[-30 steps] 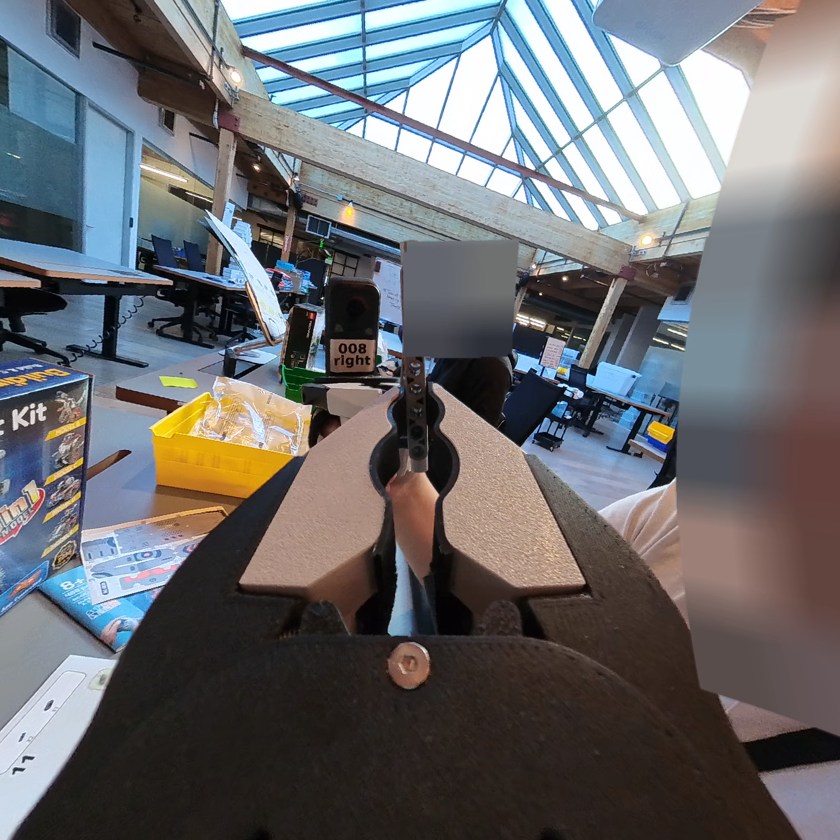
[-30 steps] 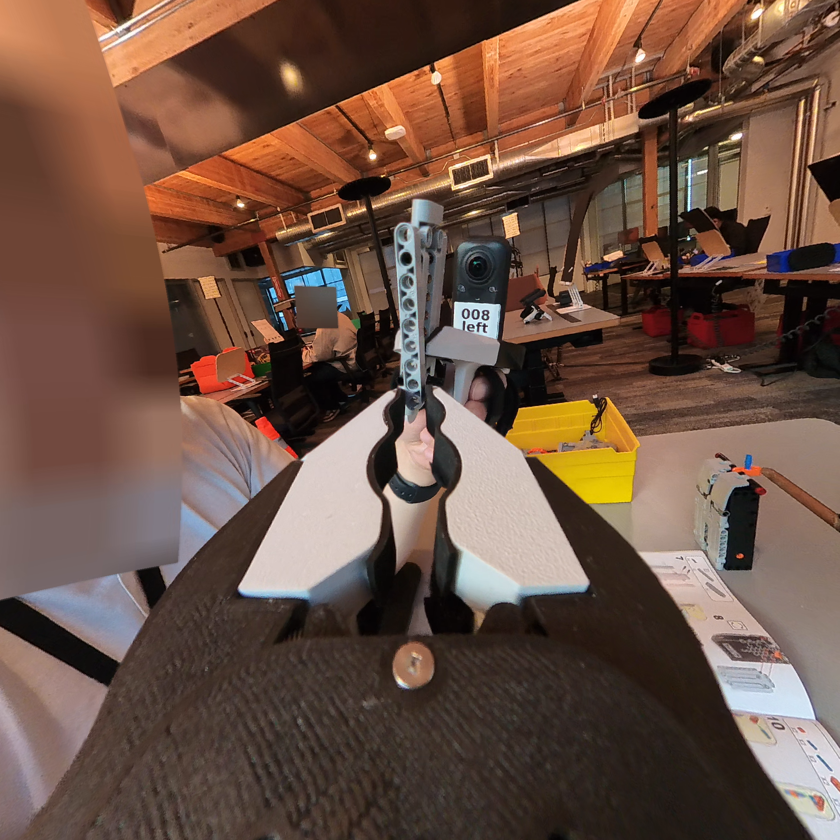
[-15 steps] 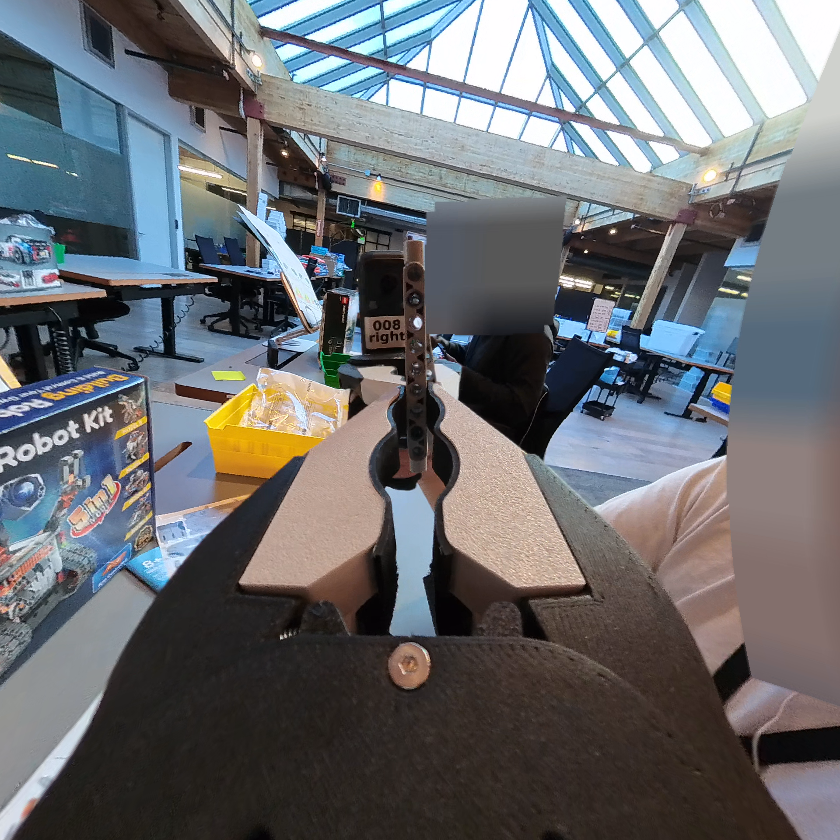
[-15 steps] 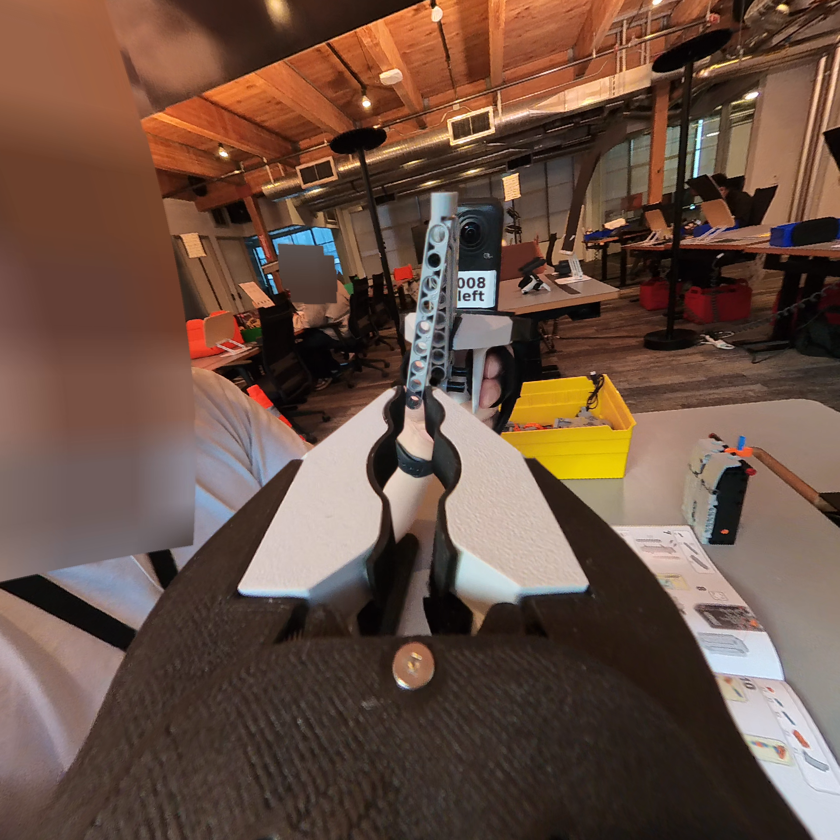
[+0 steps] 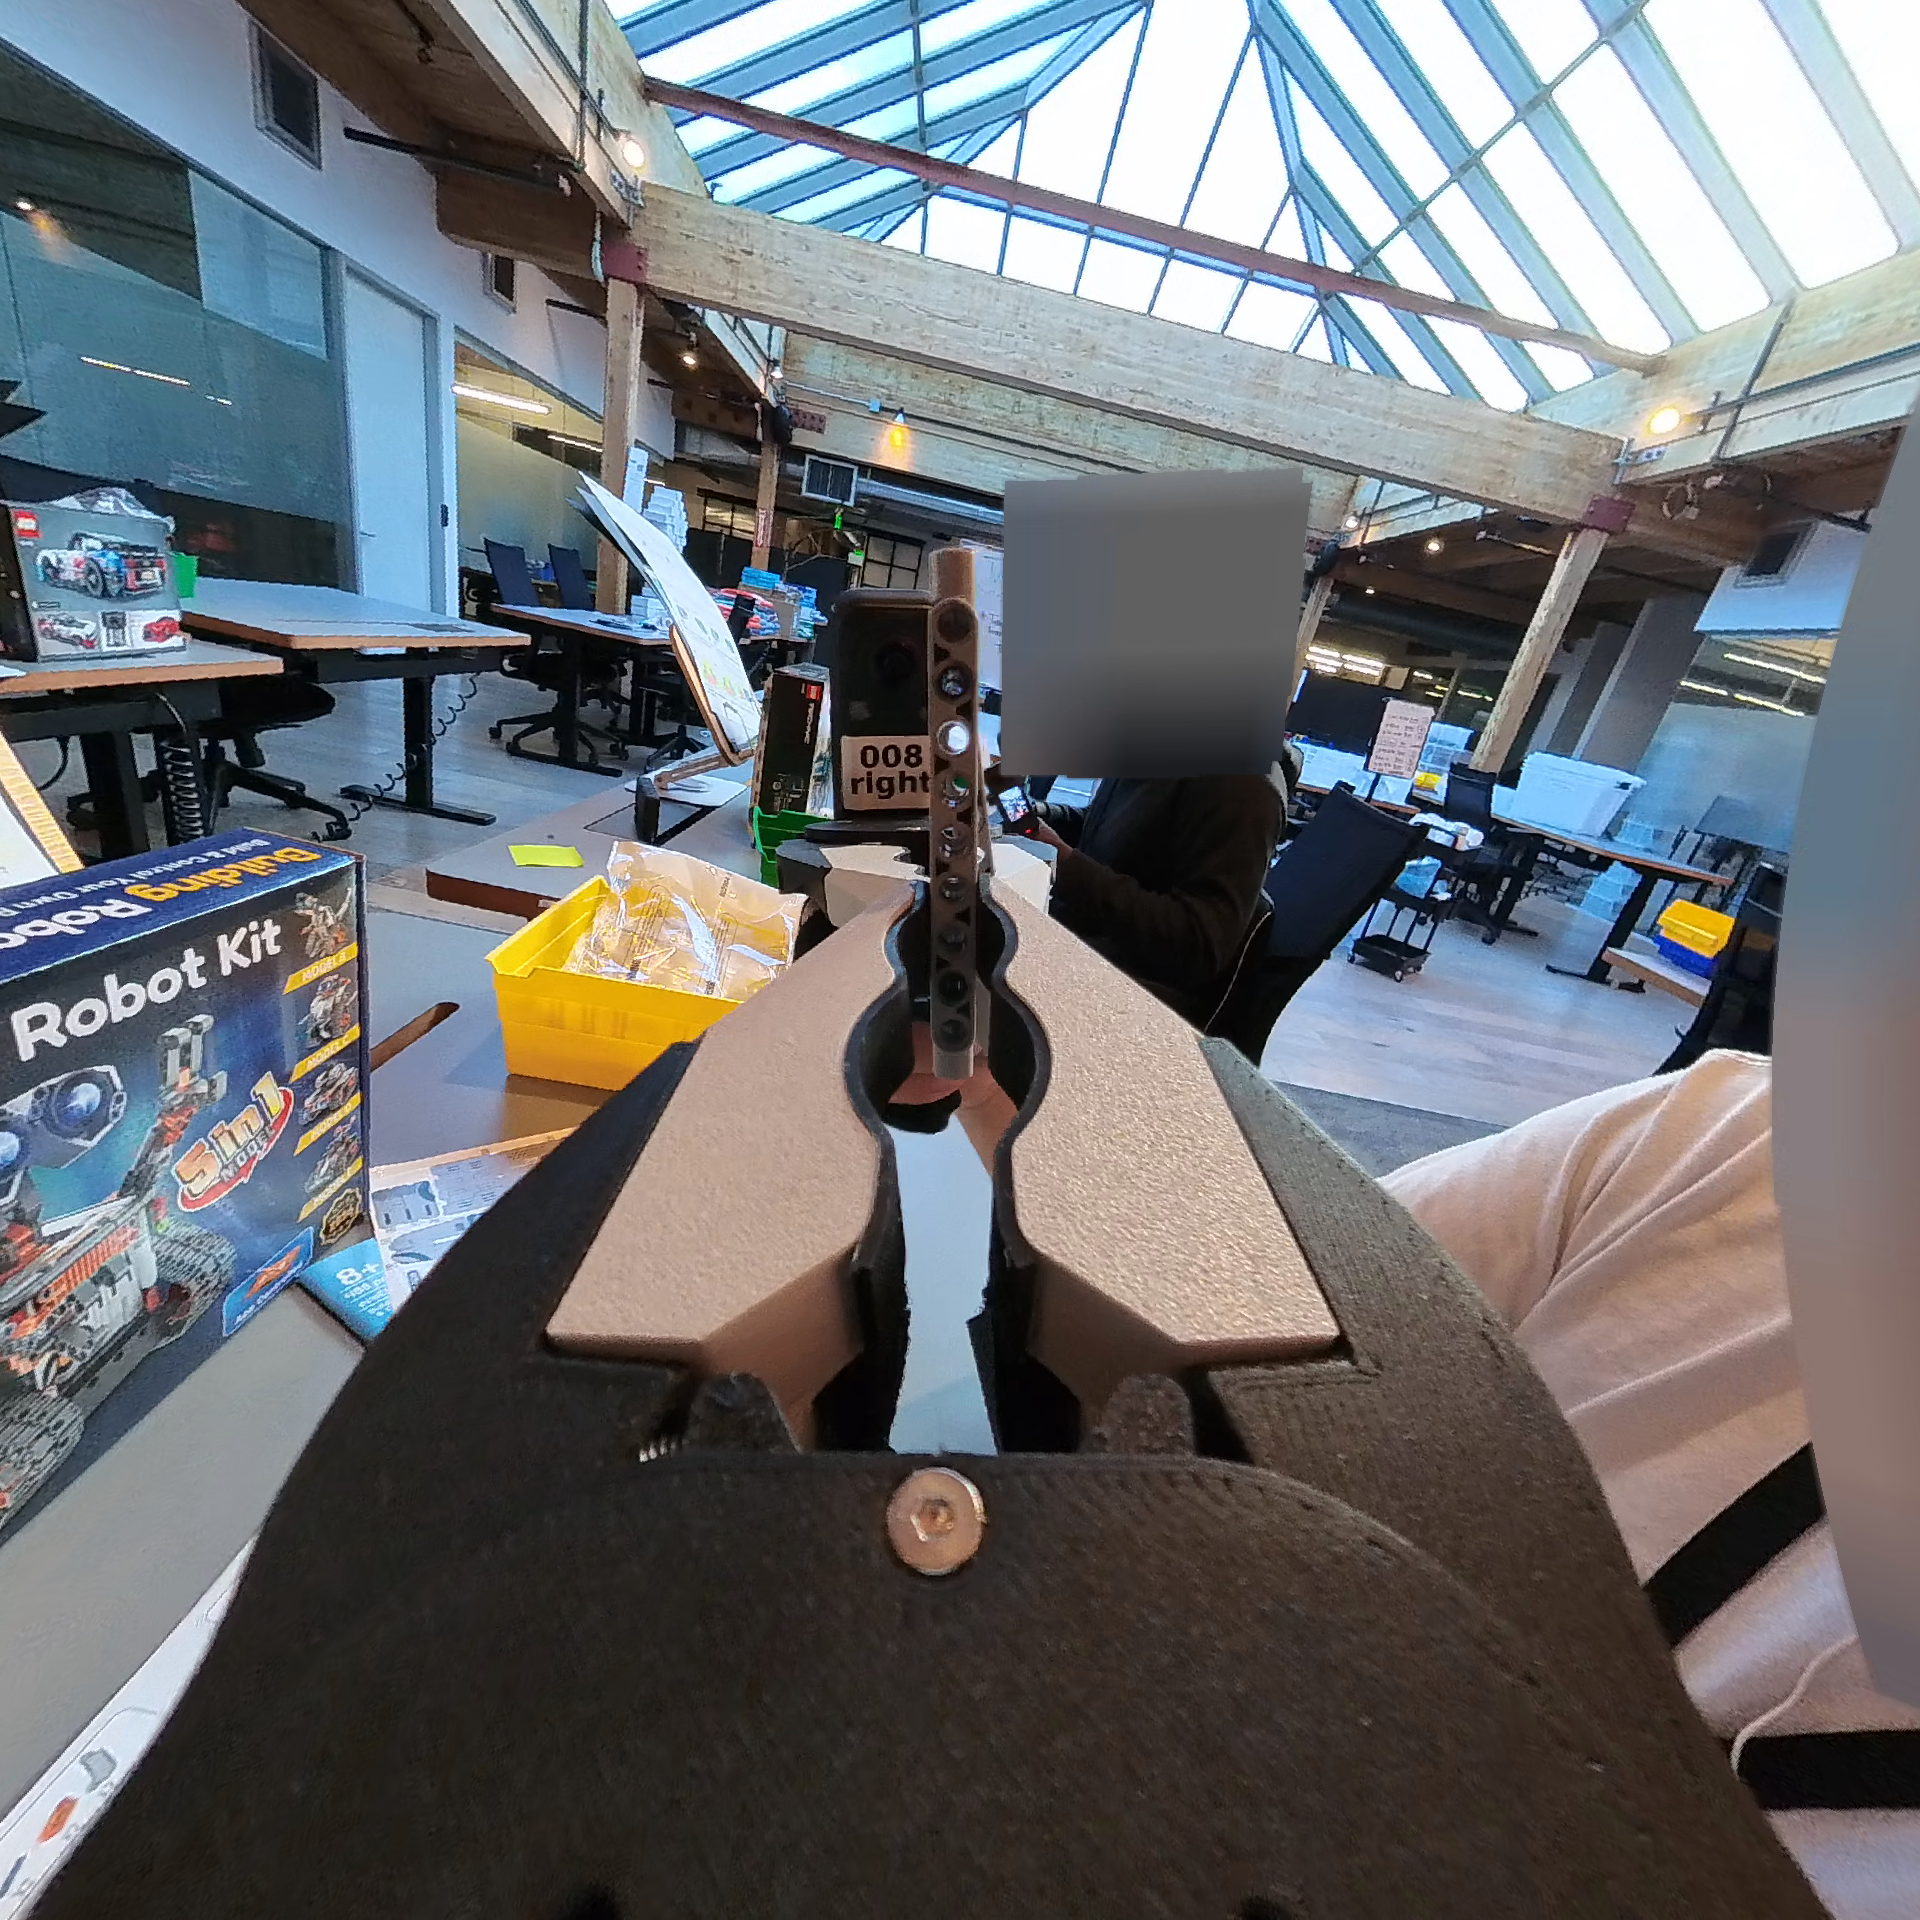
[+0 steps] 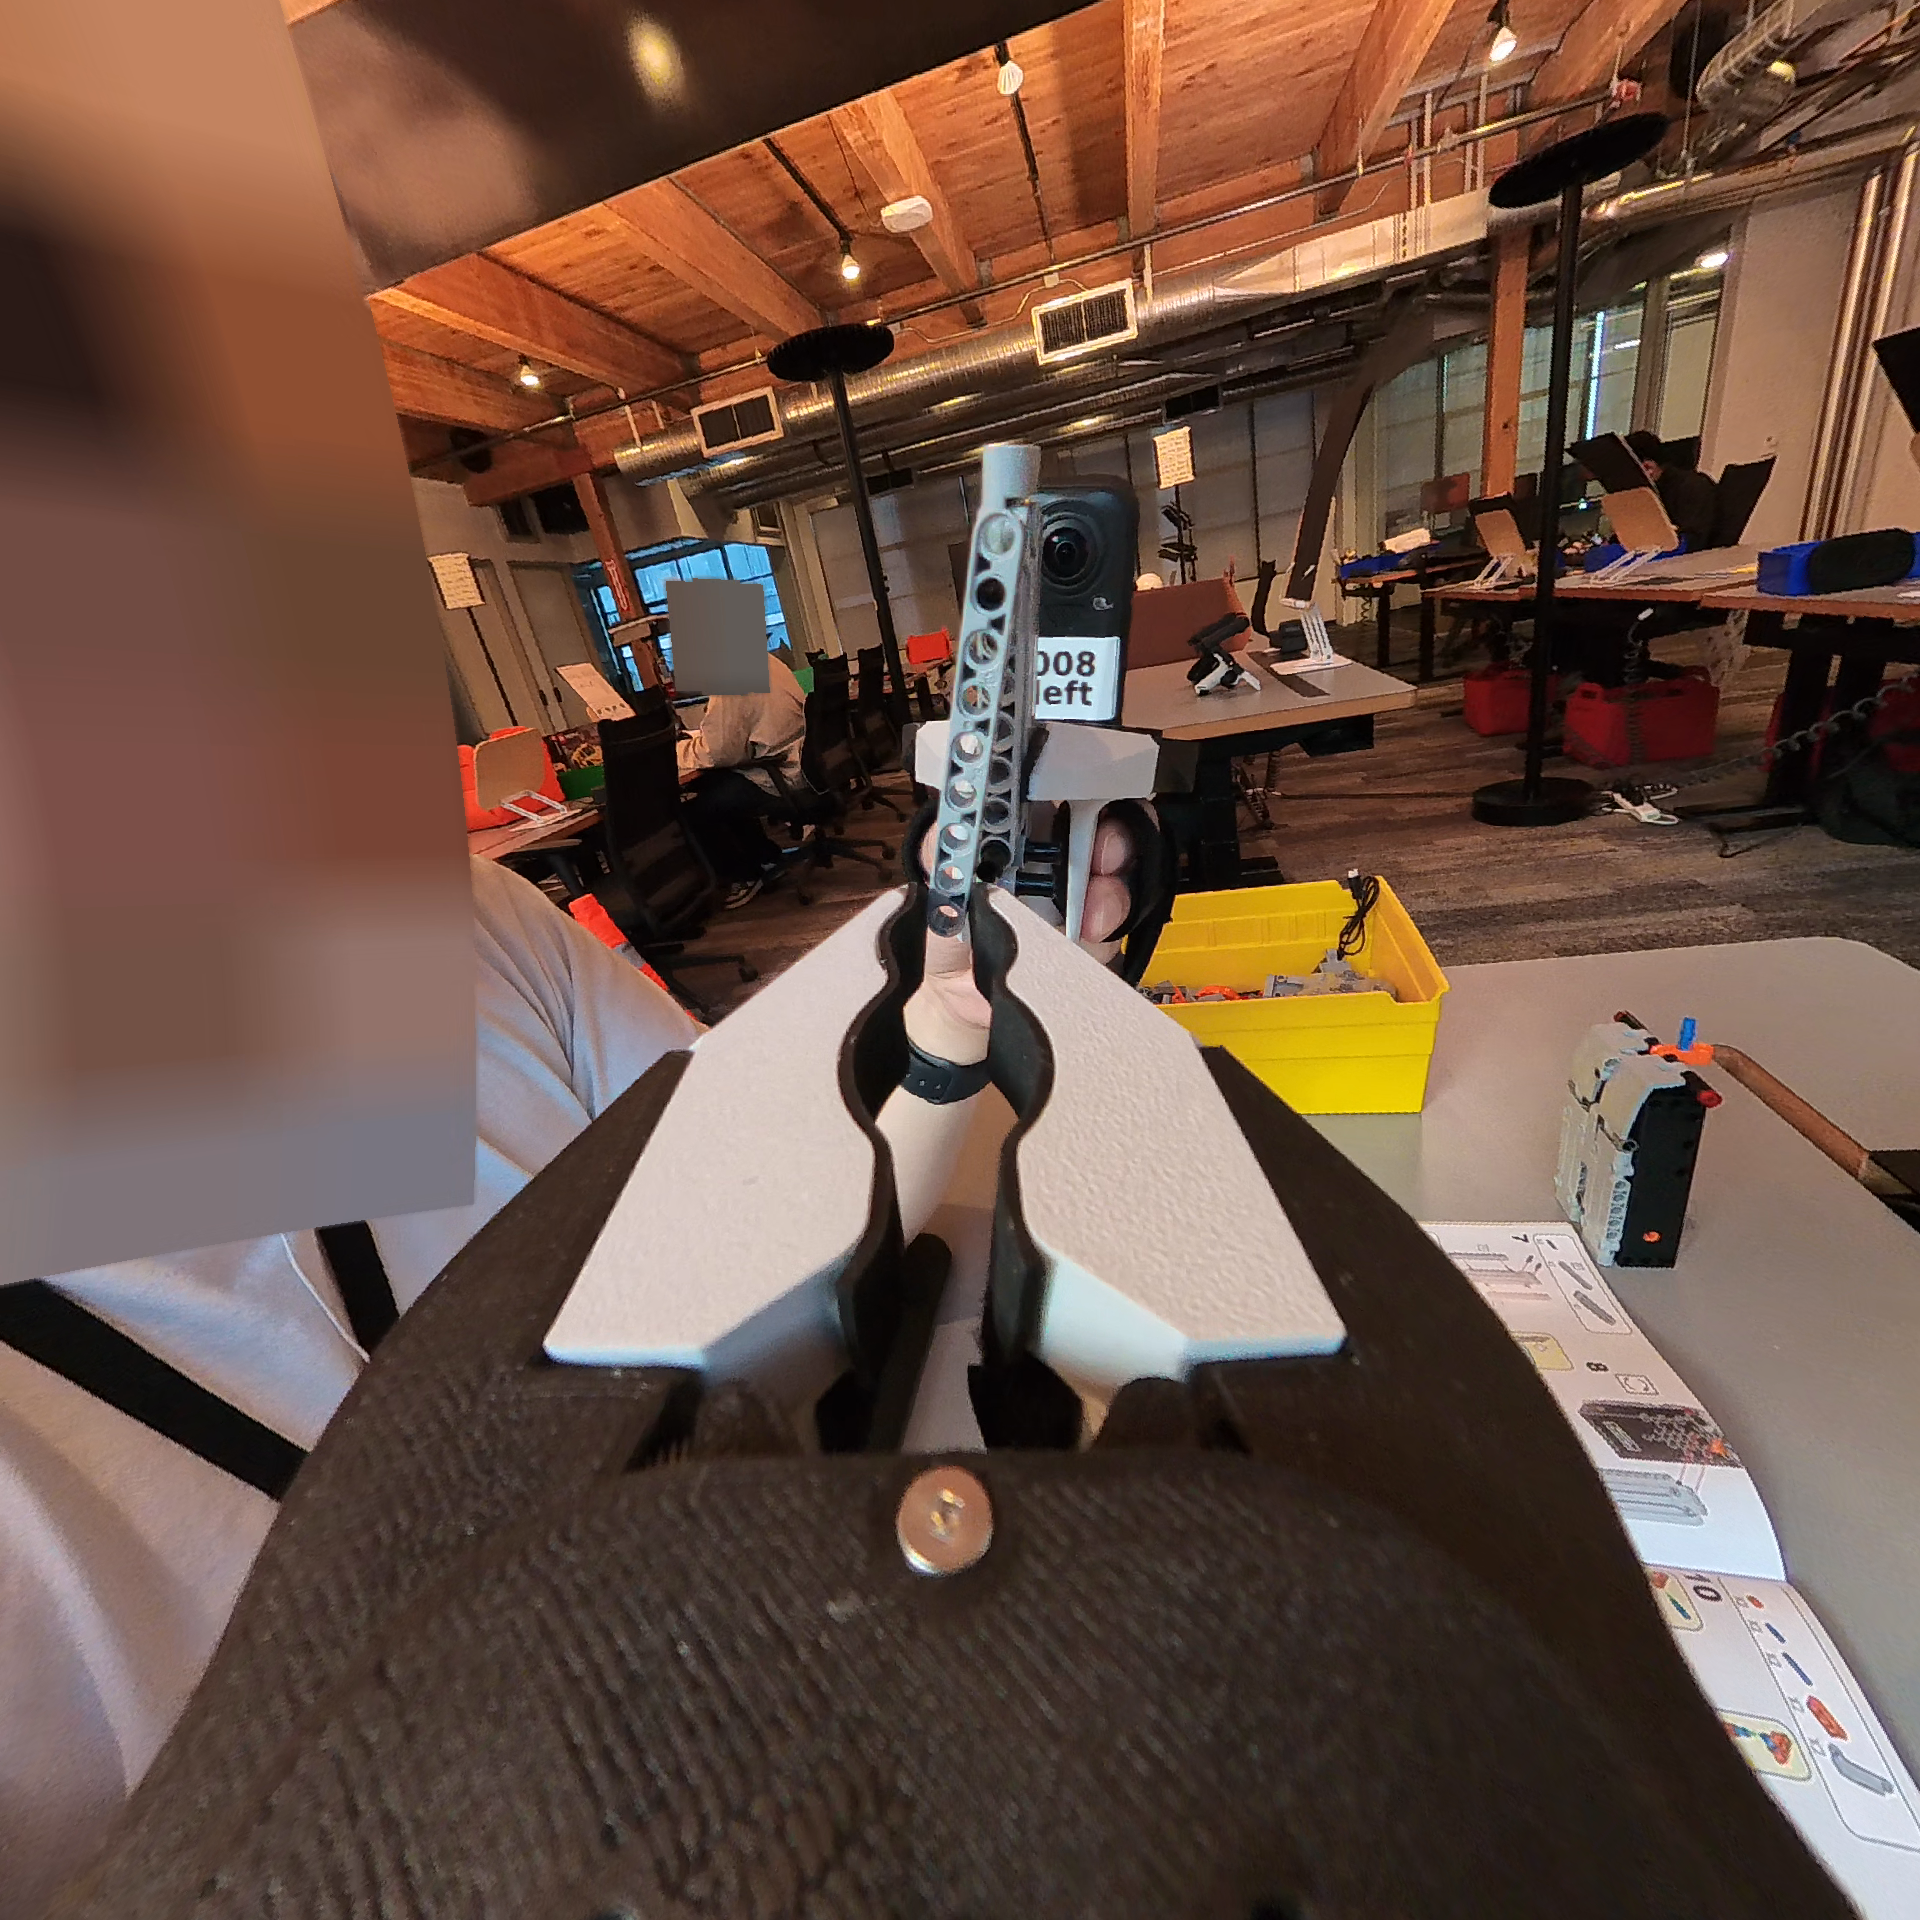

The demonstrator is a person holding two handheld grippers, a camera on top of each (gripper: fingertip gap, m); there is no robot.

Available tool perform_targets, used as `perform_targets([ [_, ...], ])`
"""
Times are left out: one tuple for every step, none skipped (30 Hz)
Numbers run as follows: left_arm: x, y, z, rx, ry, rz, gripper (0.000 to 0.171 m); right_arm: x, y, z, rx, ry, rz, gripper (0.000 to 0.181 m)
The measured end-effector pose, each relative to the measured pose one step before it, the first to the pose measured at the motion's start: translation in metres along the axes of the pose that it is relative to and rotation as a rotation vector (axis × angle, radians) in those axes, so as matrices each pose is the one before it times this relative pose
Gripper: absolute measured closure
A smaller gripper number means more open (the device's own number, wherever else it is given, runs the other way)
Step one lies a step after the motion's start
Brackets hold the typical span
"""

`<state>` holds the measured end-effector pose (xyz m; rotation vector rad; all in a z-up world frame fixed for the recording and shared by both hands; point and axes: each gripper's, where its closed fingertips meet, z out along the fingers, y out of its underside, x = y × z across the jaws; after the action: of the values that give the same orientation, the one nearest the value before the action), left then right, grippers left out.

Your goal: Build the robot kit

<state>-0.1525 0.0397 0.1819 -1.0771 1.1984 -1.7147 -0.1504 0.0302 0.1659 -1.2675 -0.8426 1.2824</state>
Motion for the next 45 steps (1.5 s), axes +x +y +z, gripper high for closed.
perform_targets([
  [-0.00013, 0.00012, -0.00008, -0.00176, -0.0032, 0.0005, 0.167, 0.00004, 0.00023, -0.00006, -0.0020, 0.0022, 0.0005, 0.174],
  [0.00029, 0.00004, 0.00005, -0.00111, -0.0003, -0.0002, 0.167, -0.00022, 0.00002, 0.00002, -0.0021, 0.0019, -0.0016, 0.174],
  [0.00008, 0.00033, 0.00000, -0.00286, -0.0004, -0.0025, 0.167, 0.00003, 0.00052, -0.00010, -0.0067, 0.0049, -0.0015, 0.174],
  [0.00007, 0.00040, 0.00001, -0.00299, 0.0015, -0.0022, 0.167, -0.00028, 0.00033, -0.00016, -0.0069, 0.0056, -0.0020, 0.174],
  [0.00023, 0.00012, -0.00015, -0.00147, 0.0008, 0.0004, 0.167, 0.00021, 0.00008, -0.00034, -0.0058, 0.0100, -0.0041, 0.174],
  [0.00049, -0.00044, -0.00042, 0.00102, 0.0025, -0.0015, 0.167, 0.00170, -0.00024, -0.00076, -0.0043, 0.0210, -0.0095, 0.174],
  [0.00034, -0.00003, -0.00026, -0.00084, 0.0016, -0.0016, 0.167, 0.00009, -0.00001, -0.00062, -0.0055, 0.0110, -0.0099, 0.175],
  [0.00068, 0.00021, 0.00018, -0.00266, 0.0023, -0.0001, 0.167, -0.00071, 0.00023, -0.00024, -0.0063, 0.0031, -0.0035, 0.174],
  [0.00051, -0.00014, 0.00041, 0.00154, 0.0007, 0.0018, 0.167, 0.00023, -0.00035, -0.00001, -0.0003, 0.0052, -0.0027, 0.175],
  [0.00051, -0.00005, 0.00053, 0.00204, 0.0016, -0.0006, 0.167, 0.00063, 0.00000, 0.00017, 0.0004, 0.0050, -0.0024, 0.175],
  [0.00065, 0.00003, 0.00054, 0.00120, 0.0055, -0.0045, 0.167, -0.00050, 0.00013, 0.00029, 0.0012, -0.0045, 0.0009, 0.174],
  [0.00013, -0.00023, 0.00035, 0.00470, 0.0046, -0.0057, 0.167, 0.00009, -0.00052, 0.00001, 0.0053, -0.0036, 0.0038, 0.174],
  [0.00033, -0.00059, 0.00024, 0.00780, 0.0068, -0.0076, 0.167, 0.00058, -0.00075, 0.00007, 0.0082, -0.0012, 0.0010, 0.175],
  [0.00050, -0.00061, 0.00033, 0.00724, 0.0097, -0.0110, 0.167, -0.00059, -0.00033, 0.00020, 0.0052, -0.0078, 0.0000, 0.174],
  [-0.00009, -0.00062, 0.00009, 0.00752, 0.0069, -0.0087, 0.167, 0.00001, -0.00004, 0.00025, 0.0015, -0.0016, 0.0008, 0.174],
  [-0.00069, -0.00028, -0.00006, 0.00527, 0.0012, -0.0038, 0.167, 0.00070, 0.00026, 0.00004, -0.0014, 0.0048, -0.0037, 0.174],
  [-0.00064, 0.00010, 0.00016, 0.00090, -0.0004, 0.0018, 0.167, 0.00015, 0.00051, -0.00010, -0.0037, 0.0041, -0.0094, 0.174],
  [-0.00066, 0.00068, 0.00014, -0.00410, -0.0034, 0.0030, 0.167, -0.00013, 0.00056, -0.00040, -0.0076, 0.0066, -0.0130, 0.174],
  [-0.00088, 0.00028, 0.00025, -0.00208, -0.0076, 0.0033, 0.167, 0.00125, -0.00002, -0.00093, -0.0079, 0.0183, -0.0174, 0.174],
  [-0.00068, -0.00035, 0.00009, 0.00184, -0.0087, 0.0058, 0.167, 0.00140, -0.00156, -0.00163, 0.0023, 0.0198, -0.0168, 0.174],
  [-0.00032, -0.00009, -0.00002, 0.00032, -0.0047, 0.0052, 0.167, 0.00016, -0.00217, -0.00156, 0.0092, 0.0095, -0.0092, 0.174],
  [0.00076, 0.00045, 0.00013, -0.00403, 0.0028, 0.0011, 0.167, -0.00056, -0.00126, -0.00103, 0.0058, -0.0011, -0.0001, 0.175],
  [0.00046, 0.00034, 0.00013, -0.00347, 0.0009, 0.0003, 0.167, 0.00020, -0.00070, -0.00055, 0.0041, -0.0013, 0.0087, 0.175],
  [0.00019, 0.00042, 0.00026, -0.00277, -0.0012, 0.0036, 0.167, -0.00028, -0.00122, -0.00013, 0.0099, -0.0045, 0.0080, 0.175],
  [0.00037, 0.00061, 0.00043, -0.00419, -0.0002, 0.0046, 0.167, -0.00040, -0.00086, 0.00022, 0.0079, -0.0062, 0.0056, 0.175],
  [0.00022, 0.00022, 0.00041, -0.00252, -0.0035, 0.0063, 0.167, -0.00008, 0.00068, 0.00047, -0.0033, -0.0029, 0.0061, 0.175],
  [-0.00032, 0.00016, 0.00037, -0.00207, -0.0073, 0.0084, 0.167, 0.00036, 0.00048, 0.00019, -0.0033, 0.0007, 0.0018, 0.175],
  [0.00003, -0.00045, 0.00015, 0.00228, -0.0054, 0.0082, 0.167, 0.00004, -0.00099, -0.00009, 0.0074, 0.0002, -0.0034, 0.175],
  [0.00079, -0.00048, 0.00032, 0.00245, 0.0000, 0.0058, 0.167, -0.00072, -0.00045, -0.00008, 0.0035, -0.0048, 0.0007, 0.175],
  [0.00012, -0.00026, 0.00030, 0.00144, -0.0024, 0.0006, 0.167, 0.00024, -0.00039, -0.00021, 0.0003, 0.0020, 0.0013, 0.175],
  [0.00037, -0.00033, 0.00038, 0.00348, 0.0016, -0.0003, 0.167, -0.00066, -0.00034, -0.00022, 0.0022, -0.0030, 0.0005, 0.175],
  [0.00090, -0.00032, 0.00057, 0.00503, 0.0069, -0.0047, 0.167, -0.00119, -0.00080, -0.00050, 0.0039, -0.0077, 0.0031, 0.175],
  [0.00079, -0.00045, 0.00077, 0.00761, 0.0079, -0.0069, 0.167, -0.00097, -0.00113, -0.00050, 0.0070, -0.0056, -0.0009, 0.175],
  [0.00013, -0.00067, 0.00065, 0.00945, 0.0043, -0.0054, 0.167, -0.00005, -0.00109, -0.00041, 0.0069, 0.0001, -0.0031, 0.175],
  [-0.00104, -0.00033, 0.00028, 0.00565, -0.0035, -0.0015, 0.167, 0.00128, -0.00036, -0.00047, 0.0023, 0.0093, -0.0105, 0.175],
  [-0.00200, -0.00024, 0.00018, 0.00373, -0.0127, 0.0022, 0.167, 0.00226, -0.00032, -0.00037, 0.0033, 0.0167, -0.0202, 0.175],
  [-0.00092, -0.00033, 0.00015, 0.00379, -0.0073, -0.0002, 0.167, 0.00066, -0.00036, -0.00005, 0.0066, 0.0021, -0.0132, 0.175],
  [0.00094, -0.00027, -0.00003, 0.00194, 0.0065, -0.0107, 0.167, -0.00104, -0.00042, 0.00018, 0.0093, -0.0135, -0.0037, 0.175],
  [0.00050, -0.00022, -0.00031, 0.00057, 0.0069, -0.0148, 0.167, 0.00004, -0.00007, 0.00059, 0.0066, -0.0070, 0.0016, 0.175],
  [-0.00111, -0.00059, -0.00094, 0.00292, -0.0036, -0.0023, 0.167, 0.00155, 0.00026, 0.00081, 0.0058, 0.0024, 0.0052, 0.175],
  [-0.00086, -0.00035, -0.00090, 0.00143, -0.0030, 0.0007, 0.167, 0.00033, 0.00019, 0.00070, 0.0073, -0.0064, 0.0075, 0.175],
  [0.00156, -0.00038, -0.00030, 0.00150, 0.0116, -0.0027, 0.167, -0.00228, -0.00056, 0.00072, 0.0118, -0.0261, 0.0213, 0.175],
  [0.00210, -0.00064, 0.00011, 0.00324, 0.0125, -0.0021, 0.167, -0.00179, -0.00132, 0.00044, 0.0135, -0.0230, 0.0262, 0.175],
  [-0.00001, -0.00066, 0.00000, 0.00277, -0.0052, 0.0079, 0.167, 0.00091, -0.00077, 0.00005, 0.0099, -0.0009, 0.0116, 0.175],
  [-0.00142, -0.00016, -0.00030, -0.00239, -0.0202, 0.0237, 0.167, 0.00195, 0.00019, -0.00007, 0.0046, 0.0074, 0.0069, 0.175],
])
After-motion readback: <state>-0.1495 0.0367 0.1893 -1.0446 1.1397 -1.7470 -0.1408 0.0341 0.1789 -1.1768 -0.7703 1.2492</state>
